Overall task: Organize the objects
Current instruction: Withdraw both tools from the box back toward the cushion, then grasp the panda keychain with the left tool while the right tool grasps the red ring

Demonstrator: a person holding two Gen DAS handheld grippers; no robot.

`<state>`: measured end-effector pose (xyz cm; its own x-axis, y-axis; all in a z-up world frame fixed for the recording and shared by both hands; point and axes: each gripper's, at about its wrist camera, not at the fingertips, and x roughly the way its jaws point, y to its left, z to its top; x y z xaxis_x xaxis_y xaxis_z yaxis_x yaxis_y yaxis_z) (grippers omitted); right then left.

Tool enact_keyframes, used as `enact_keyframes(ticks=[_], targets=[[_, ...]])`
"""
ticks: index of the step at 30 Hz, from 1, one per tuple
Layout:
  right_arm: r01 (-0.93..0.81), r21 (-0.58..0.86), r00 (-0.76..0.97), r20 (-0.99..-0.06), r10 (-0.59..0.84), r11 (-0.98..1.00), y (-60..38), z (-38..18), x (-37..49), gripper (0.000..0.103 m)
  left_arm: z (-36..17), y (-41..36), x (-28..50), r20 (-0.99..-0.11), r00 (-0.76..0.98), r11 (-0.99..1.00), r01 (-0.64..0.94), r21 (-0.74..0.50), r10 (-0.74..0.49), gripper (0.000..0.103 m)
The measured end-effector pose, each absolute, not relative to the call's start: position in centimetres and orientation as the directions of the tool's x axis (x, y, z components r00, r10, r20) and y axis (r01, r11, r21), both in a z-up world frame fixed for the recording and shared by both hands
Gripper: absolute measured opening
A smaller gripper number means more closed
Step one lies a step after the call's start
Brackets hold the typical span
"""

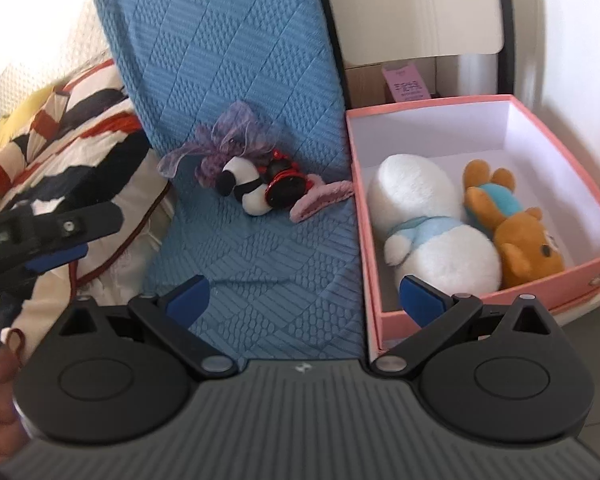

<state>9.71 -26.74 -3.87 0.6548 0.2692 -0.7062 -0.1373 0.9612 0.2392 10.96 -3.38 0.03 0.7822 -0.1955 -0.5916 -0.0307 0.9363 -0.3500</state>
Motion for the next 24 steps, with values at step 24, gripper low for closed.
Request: enact_keyframes(ticks=[24], targets=[[-0.289, 0.152, 0.698, -0.642, 0.317, 0.945, -18.5, -12.1, 19.7, 0.096, -12.3, 3.8, 27.1, -0.666, 0.711, 0.877, -0.149, -0.456, -0.226, 0.087]])
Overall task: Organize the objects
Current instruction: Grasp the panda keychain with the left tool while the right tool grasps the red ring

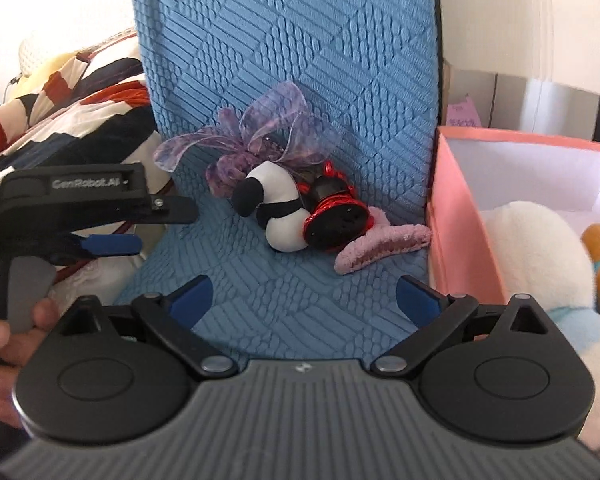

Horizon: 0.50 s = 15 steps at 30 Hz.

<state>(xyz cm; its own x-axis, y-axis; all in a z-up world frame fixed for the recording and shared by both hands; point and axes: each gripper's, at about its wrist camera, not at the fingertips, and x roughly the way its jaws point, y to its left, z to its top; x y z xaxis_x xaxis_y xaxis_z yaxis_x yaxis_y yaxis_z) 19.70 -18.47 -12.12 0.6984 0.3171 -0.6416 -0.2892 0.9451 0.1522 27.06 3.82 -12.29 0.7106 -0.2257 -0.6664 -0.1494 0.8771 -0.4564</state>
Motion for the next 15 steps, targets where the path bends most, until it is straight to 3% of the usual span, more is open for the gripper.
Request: enact_keyframes(ticks=[3, 11, 15], targets=[[-0.293, 0.159, 0.690, -0.647, 0.323, 0.943, -18.0, -12.7, 21.7, 0.075, -13.6, 3.8, 29.6, -0.684, 0.689, 0.876, -0.150, -0.458, -0.240, 0.086], [-0.289, 0.095, 0.706, -0.651, 0.279, 0.953, -17.1, -14.3, 27.7, 0.065, -15.5, 3.6, 34.8, -0.660, 0.676, 0.850, -0.092, -0.518, -0.329, 0.084], [-0.284, 0.055, 0.702, -0.668, 0.246, 0.957, -16.7, -15.2, 31.0, 0.063, -16.3, 3.5, 37.3, -0.661, 0.666, 0.848, -0.080, -0.524, -0.345, 0.074]])
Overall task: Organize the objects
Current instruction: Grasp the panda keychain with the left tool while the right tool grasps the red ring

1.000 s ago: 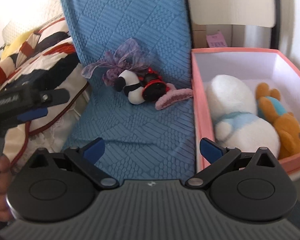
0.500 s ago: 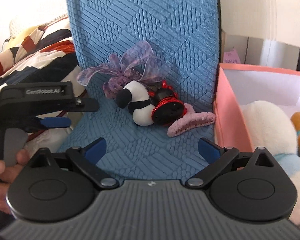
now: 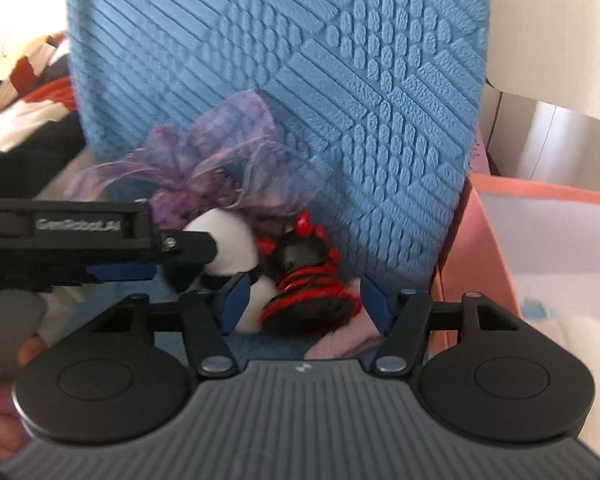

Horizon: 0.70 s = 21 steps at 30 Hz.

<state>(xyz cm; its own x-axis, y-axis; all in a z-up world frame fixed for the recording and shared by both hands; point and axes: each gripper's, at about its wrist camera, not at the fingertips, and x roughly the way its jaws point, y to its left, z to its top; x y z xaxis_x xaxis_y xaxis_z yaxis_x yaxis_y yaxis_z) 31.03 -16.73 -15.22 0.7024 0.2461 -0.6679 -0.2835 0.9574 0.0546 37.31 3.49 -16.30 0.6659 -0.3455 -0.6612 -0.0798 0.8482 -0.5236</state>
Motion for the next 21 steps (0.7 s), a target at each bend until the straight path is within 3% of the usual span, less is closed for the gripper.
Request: enact_keyframes(ticks=[8, 19, 20, 21], targets=[[-0.273, 0.095, 0.643, -0.722, 0.255, 0.957, -17.0, -17.1, 35.1, 0.063, -17.3, 3.5, 39.9, -0.649, 0.639, 0.817, -0.056, -0.574, -0.413, 0.051], [-0.303, 0.095, 0.587, -0.765, 0.265, 0.948, -16.1, -18.9, 37.2, 0.065, -17.2, 3.5, 39.7, -0.638, 0.638, 0.803, -0.051, -0.594, -0.431, 0.044], [-0.304, 0.089, 0.587, -0.766, 0.260, 0.948, -16.1, -18.9, 37.1, 0.064, -17.0, 3.6, 39.5, -0.638, 0.639, 0.801, -0.056, -0.596, -0.430, 0.044], [-0.304, 0.090, 0.586, -0.767, 0.260, 0.949, -16.0, -18.9, 37.1, 0.051, -16.9, 4.0, 38.9, -0.638, 0.640, 0.799, -0.060, -0.598, -0.429, 0.044]])
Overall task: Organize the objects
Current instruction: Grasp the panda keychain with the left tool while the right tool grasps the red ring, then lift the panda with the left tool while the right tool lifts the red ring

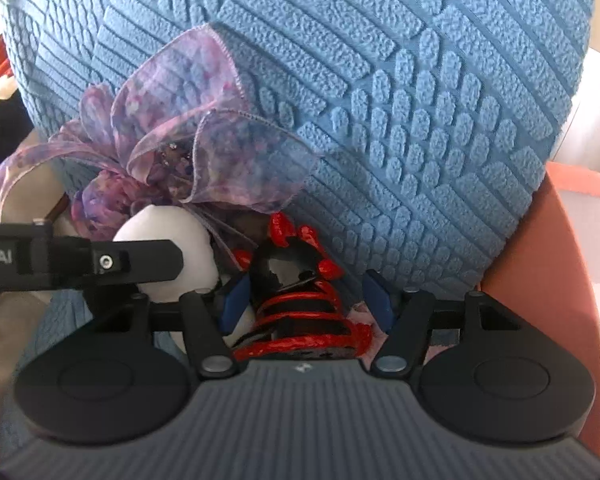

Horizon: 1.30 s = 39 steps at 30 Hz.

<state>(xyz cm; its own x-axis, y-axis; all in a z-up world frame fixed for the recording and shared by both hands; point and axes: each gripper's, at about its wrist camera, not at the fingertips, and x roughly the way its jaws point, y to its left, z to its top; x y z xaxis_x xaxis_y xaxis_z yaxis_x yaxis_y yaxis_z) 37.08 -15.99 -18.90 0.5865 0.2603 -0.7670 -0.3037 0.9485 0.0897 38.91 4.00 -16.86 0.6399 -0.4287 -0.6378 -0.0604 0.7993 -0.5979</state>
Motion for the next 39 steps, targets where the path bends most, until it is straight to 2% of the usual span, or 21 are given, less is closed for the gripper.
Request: enact_keyframes(ticks=[19, 21, 22, 23, 31, 39], targets=[[-0.270, 0.188, 0.571, -0.759, 0.314, 0.944, -17.9, -15.9, 29.4, 0.044, -13.1, 3.4, 27.9, -0.673, 0.645, 0.796, -0.161, -0.584, -0.363, 0.043], [-0.260, 0.202, 0.555, -0.769, 0.317, 0.944, -17.9, -15.9, 28.1, 0.039, -12.7, 3.1, 26.5, -0.672, 0.647, 0.794, -0.165, -0.585, -0.360, 0.043], [-0.256, 0.203, 0.547, -0.775, 0.315, 0.945, -17.7, -15.9, 27.7, 0.033, -12.7, 3.4, 25.2, -0.673, 0.646, 0.793, -0.170, -0.586, -0.359, 0.043], [-0.249, 0.205, 0.545, -0.778, 0.312, 0.947, -17.7, -16.0, 27.0, 0.017, -12.6, 3.3, 24.4, -0.676, 0.645, 0.790, -0.178, -0.587, -0.357, 0.043], [-0.204, 0.292, 0.497, -0.792, 0.355, 0.935, -19.8, -15.4, 23.4, 0.017, -13.5, 3.0, 19.2, -0.728, 0.612, 0.801, -0.246, -0.546, -0.309, 0.043], [-0.212, 0.334, 0.528, -0.751, 0.395, 0.918, -19.3, -15.0, 25.2, 0.019, -15.3, 4.6, 20.5, -0.727, 0.621, 0.762, -0.308, -0.570, -0.293, 0.045]])
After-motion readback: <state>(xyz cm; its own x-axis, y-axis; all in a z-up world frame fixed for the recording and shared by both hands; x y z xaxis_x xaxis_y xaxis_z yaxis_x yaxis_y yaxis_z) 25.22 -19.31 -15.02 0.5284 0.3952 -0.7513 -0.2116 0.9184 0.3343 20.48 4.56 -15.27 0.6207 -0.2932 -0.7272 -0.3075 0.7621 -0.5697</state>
